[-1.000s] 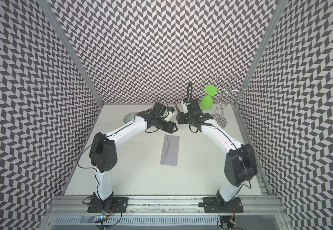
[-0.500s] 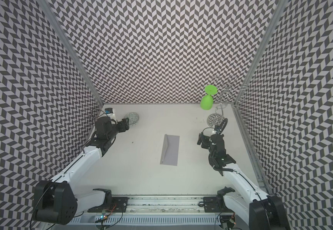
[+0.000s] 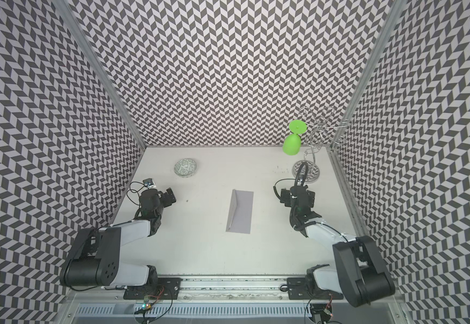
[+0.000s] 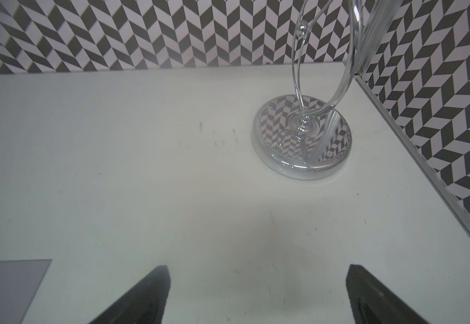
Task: Fold the letter paper in half and place it into the envelope
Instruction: Reset both arms
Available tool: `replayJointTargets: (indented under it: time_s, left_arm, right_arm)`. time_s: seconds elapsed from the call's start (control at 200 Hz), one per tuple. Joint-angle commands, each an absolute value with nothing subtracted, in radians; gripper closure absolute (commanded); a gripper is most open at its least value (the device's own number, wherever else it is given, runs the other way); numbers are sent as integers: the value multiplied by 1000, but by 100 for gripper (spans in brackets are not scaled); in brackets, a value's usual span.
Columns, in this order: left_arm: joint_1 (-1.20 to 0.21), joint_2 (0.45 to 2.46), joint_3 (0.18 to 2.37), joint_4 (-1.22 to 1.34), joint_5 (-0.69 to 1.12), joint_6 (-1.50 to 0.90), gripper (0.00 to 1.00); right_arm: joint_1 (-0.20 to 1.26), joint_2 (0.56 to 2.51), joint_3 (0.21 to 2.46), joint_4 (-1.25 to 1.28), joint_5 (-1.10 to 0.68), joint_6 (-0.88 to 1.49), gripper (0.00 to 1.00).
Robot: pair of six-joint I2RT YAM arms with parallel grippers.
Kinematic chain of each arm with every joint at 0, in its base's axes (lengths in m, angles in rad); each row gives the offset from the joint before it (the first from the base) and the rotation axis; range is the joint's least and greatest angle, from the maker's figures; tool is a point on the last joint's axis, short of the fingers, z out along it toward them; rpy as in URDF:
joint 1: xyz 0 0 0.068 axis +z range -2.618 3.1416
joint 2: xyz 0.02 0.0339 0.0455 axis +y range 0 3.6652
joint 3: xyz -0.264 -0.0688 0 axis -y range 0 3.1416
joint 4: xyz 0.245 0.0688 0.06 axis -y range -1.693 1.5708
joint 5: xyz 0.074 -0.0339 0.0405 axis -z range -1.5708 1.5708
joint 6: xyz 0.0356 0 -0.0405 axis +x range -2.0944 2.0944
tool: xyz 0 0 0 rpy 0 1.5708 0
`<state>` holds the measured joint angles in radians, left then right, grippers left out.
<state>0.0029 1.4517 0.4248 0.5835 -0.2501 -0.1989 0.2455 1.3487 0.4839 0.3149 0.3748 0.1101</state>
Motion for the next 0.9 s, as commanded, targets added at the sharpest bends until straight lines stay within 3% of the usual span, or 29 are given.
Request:
replayJointTargets:
  time_s: [0.0, 0.095, 0.155, 0.225, 0.315, 0.471, 0.556, 0.756, 0.826, 0.891]
  left_arm:
    - [9, 1500, 469, 751, -255, -135, 2]
    - [7, 1575, 492, 841, -235, -109, 1]
    - [-12, 1602, 554, 752, -218, -82, 1]
    - [-14, 1592, 533, 789, -80, -15, 1]
    - [-17, 1543, 415, 965, 23, 34, 1]
    - [-20, 1580, 167, 1472, -77, -1, 1]
    - [-2, 1549, 172, 1401, -120, -44, 1]
    - [0, 1563, 202, 1373, -109, -46, 1]
    - [0, 1560, 206, 1359, -110, -45, 1]
    - [-2, 1555, 195, 1371, -111, -40, 1]
  right_arm:
    - [248, 1417, 474, 480, 390, 37, 0]
    - [246, 1491, 529, 481, 393, 8, 1]
    - [245, 1525, 547, 522, 400, -19, 1]
    - [230, 1554, 564, 575, 377, -41, 0]
    - [211, 1584, 583, 640, 335, -63, 1]
    - [172, 1627, 577, 775, 248, -104, 1]
    - [119, 1614, 575, 762, 184, -58, 1]
    - [79, 1387, 149, 1273, 97, -50, 1]
    - [70, 1447, 108, 1395, -4, -79, 1]
    - [69, 1554, 138, 1480, 24, -60, 0]
